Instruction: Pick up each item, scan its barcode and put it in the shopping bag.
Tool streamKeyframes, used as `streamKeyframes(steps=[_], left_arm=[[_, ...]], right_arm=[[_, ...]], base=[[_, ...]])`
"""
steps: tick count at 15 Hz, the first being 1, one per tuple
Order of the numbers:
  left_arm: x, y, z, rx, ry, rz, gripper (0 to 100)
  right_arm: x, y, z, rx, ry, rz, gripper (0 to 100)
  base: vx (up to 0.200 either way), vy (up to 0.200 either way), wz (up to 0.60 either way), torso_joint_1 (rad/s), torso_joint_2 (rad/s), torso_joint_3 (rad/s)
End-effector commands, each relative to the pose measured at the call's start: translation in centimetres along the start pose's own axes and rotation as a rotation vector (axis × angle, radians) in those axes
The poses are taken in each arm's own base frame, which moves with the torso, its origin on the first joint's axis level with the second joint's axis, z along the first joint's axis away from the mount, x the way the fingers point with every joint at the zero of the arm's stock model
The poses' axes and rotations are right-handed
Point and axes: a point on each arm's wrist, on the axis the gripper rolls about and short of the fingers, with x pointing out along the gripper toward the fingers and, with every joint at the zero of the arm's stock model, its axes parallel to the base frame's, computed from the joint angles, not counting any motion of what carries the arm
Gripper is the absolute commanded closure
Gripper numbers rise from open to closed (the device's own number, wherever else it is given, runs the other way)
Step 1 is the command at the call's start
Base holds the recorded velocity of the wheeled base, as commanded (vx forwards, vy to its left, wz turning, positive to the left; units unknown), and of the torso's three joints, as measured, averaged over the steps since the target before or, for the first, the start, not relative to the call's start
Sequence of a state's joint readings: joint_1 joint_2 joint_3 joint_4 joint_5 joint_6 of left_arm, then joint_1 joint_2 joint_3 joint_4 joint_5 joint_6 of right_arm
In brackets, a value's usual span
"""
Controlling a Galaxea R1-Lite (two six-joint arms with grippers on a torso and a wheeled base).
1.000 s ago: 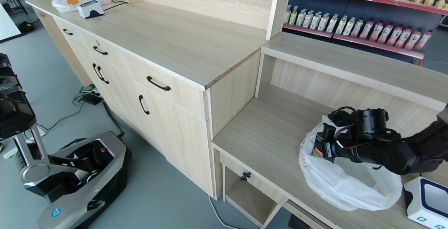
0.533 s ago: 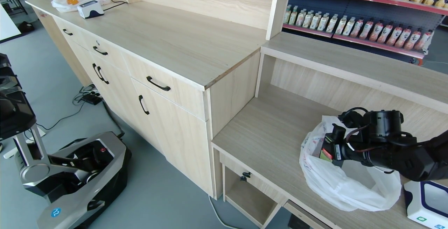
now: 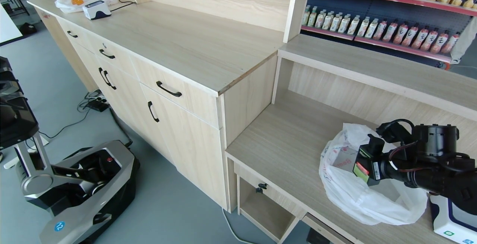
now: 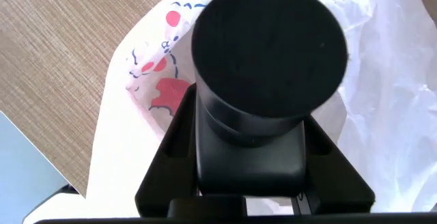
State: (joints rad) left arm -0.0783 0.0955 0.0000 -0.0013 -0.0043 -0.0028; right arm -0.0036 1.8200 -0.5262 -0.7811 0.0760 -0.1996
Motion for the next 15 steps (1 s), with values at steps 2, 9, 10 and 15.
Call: streamKeyframes(steps=[2, 9, 10, 15], left_arm=[[0.0, 0.0, 0.0, 0.0, -0.001, 0.0, 0], [0.0, 0.0, 0.0, 0.0, 0.001, 0.0, 0], [0.0, 0.0, 0.0, 0.0, -0.001, 0.0, 0], [0.0, 0.0, 0.0, 0.0, -0.001, 0.0, 0]], right_arm=[[-0.4, -0.4, -1.0, 0.007, 0.023, -0.014, 100], [1.3, -0.2, -3.3, -0.019, 0.092, 0.001, 100], [1.4, -0.1, -3.3, -0.02, 0.092, 0.002, 100], [2.2, 0.4, -3.9, -0.028, 0.103, 0.019, 100]], base=[[0.0, 0.0, 0.0, 0.0, 0.0, 0.0], [0.0, 0.0, 0.0, 0.0, 0.0, 0.0], [0.0, 0.0, 0.0, 0.0, 0.0, 0.0], [0.0, 0.0, 0.0, 0.0, 0.0, 0.0]])
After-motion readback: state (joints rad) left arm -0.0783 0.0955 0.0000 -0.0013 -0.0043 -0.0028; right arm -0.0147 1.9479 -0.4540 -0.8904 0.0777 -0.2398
